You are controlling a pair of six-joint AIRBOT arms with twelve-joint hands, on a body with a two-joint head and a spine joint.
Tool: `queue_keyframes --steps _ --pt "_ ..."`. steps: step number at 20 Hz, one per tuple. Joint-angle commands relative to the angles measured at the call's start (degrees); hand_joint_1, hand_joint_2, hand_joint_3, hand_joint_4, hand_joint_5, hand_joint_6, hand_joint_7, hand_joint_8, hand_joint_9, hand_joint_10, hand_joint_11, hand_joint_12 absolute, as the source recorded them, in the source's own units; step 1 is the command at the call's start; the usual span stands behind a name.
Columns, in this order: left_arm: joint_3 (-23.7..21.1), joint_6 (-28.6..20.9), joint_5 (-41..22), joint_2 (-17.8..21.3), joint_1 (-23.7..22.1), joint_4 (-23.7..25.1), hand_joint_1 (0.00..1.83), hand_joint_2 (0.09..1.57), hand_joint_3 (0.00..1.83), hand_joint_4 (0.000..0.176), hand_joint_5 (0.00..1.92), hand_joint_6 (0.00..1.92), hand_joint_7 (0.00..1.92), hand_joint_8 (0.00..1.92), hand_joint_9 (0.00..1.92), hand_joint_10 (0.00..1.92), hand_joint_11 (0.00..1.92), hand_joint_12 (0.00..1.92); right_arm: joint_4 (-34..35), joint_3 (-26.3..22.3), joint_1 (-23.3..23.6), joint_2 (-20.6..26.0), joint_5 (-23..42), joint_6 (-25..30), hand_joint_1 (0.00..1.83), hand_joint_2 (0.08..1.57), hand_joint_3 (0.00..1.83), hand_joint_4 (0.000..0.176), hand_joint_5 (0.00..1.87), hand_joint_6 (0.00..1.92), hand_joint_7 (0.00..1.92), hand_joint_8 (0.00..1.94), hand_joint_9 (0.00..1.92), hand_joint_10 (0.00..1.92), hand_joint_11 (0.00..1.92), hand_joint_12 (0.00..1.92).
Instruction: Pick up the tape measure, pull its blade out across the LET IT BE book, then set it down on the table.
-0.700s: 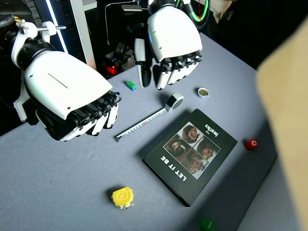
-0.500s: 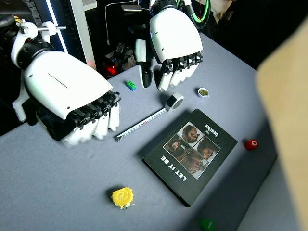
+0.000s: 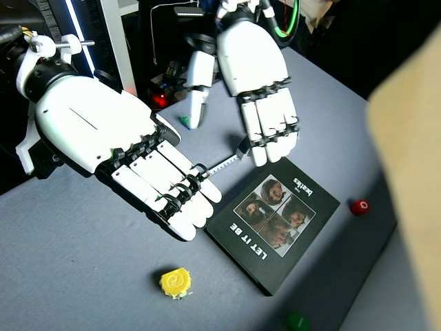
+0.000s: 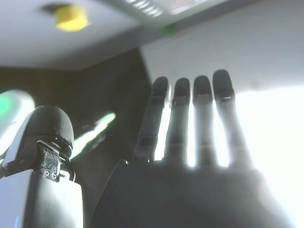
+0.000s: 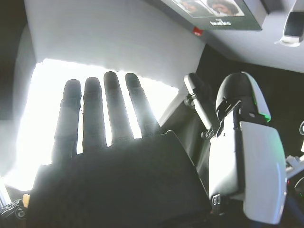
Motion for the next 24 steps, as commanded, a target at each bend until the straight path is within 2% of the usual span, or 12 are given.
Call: queue_keyframes --steps 1,3,4,5,7,8,10,11,13,14,17,24 --pt "0.24 -0.16 -1.28 0.66 -0.1 5.27 0.02 1.13 0.0 0.0 0.15 0.0 0.1 0.0 0.1 0.01 0.0 0.51 -4.76 -0.29 0.39 0.25 2.55 -0.11 0.0 1.08 0.01 0.0 0.0 0.0 0.05 0.0 0.01 0.0 0.0 0.1" --pt "0.99 -0.18 -5.1 2.43 0.54 5.83 0.02 1.13 0.0 0.0 0.15 0.0 0.1 0.0 0.1 0.01 0.0 0.51 -4.76 -0.28 0.35 0.24 2.13 -0.16 0.0 1.08 0.01 0.0 0.0 0.0 0.05 0.0 0.01 0.0 0.0 0.1" --pt "1.56 -0.18 -7.67 3.21 0.72 5.84 0.11 1.11 0.0 0.0 0.15 0.0 0.11 0.0 0.11 0.0 0.0 0.55 -4.76 -0.26 0.3 0.24 1.55 -0.16 0.0 1.09 0.01 0.0 0.02 0.0 0.06 0.0 0.02 0.0 0.0 0.14" --pt "1.95 -0.24 -9.15 3.68 0.83 5.84 0.52 1.01 0.0 0.0 0.22 0.01 0.16 0.0 0.14 0.0 0.0 0.61 -4.76 -0.23 0.22 0.24 0.78 -0.06 0.0 1.09 0.01 0.0 0.03 0.0 0.07 0.0 0.02 0.0 0.0 0.15" --pt "3.26 -2.04 -13.44 4.59 1.15 6.97 0.8 1.0 0.0 0.0 0.28 0.01 0.2 0.01 0.18 0.01 0.0 0.67 -4.98 0.03 0.17 0.25 -3.09 1.0 0.0 1.11 0.01 0.0 0.03 0.0 0.07 0.0 0.02 0.0 0.0 0.19" --pt "3.97 -3.2 -15.65 4.9 1.15 7.29 0.9 1.01 0.0 0.0 0.28 0.01 0.21 0.01 0.18 0.01 0.0 0.68 -6.6 0.12 -0.08 0.29 -4.24 3.07 0.0 1.11 0.01 0.0 0.03 0.0 0.08 0.0 0.03 0.0 0.0 0.21" --pt "5.06 -11.3 -18.5 5.97 1.89 10.83 1.03 1.02 0.0 0.0 0.32 0.02 0.22 0.01 0.2 0.01 0.01 0.69 -15.18 0.13 -1.67 0.48 -5.14 10.66 0.0 1.11 0.01 0.0 0.02 0.0 0.08 0.0 0.03 0.0 0.0 0.21" --pt "5.48 -13.7 -20.01 6.54 2.19 11.5 1.1 1.0 0.0 0.0 0.36 0.01 0.25 0.0 0.22 0.01 0.01 0.69 -18.57 0.14 -2.39 0.45 -4.45 14.55 0.0 1.12 0.01 0.0 0.02 0.0 0.08 0.0 0.04 0.0 0.0 0.24" --pt "7.11 -14.45 -25.3 6.75 2.38 11.53 1.16 1.0 0.0 0.0 0.37 0.01 0.28 0.01 0.23 0.01 0.01 0.7 -19.18 0.13 -2.85 -0.25 -3.36 16.53 0.0 1.12 0.01 0.0 0.02 0.0 0.09 0.0 0.05 0.0 0.0 0.26" --pt "7.7 -16.42 -27.58 6.86 2.84 11.53 1.16 1.02 0.0 0.0 0.46 0.01 0.35 0.01 0.27 0.01 0.03 0.71 -19.18 0.13 -3.28 -0.71 -2.72 16.49 0.0 1.12 0.0 0.0 0.02 0.0 0.09 0.0 0.05 0.0 0.0 0.26" --pt "9.06 -23.97 -33.81 8.72 4.98 11.2 1.18 1.03 0.0 0.0 0.63 0.01 0.46 0.01 0.38 0.01 0.12 0.7 -19.2 0.16 -5.24 -3.38 2.89 12.01 0.03 1.11 0.0 0.0 0.04 0.01 0.09 0.0 0.06 0.0 0.0 0.29" --pt "11.37 -24.11 -37.13 10.4 5.3 0.82 1.23 1.07 0.0 0.0 0.67 0.01 0.55 0.0 0.48 0.0 0.26 0.62 -18.12 0.31 -5.28 -5.44 8.12 11.16 0.06 1.12 0.0 0.0 0.05 0.0 0.11 0.01 0.08 0.01 0.0 0.32"
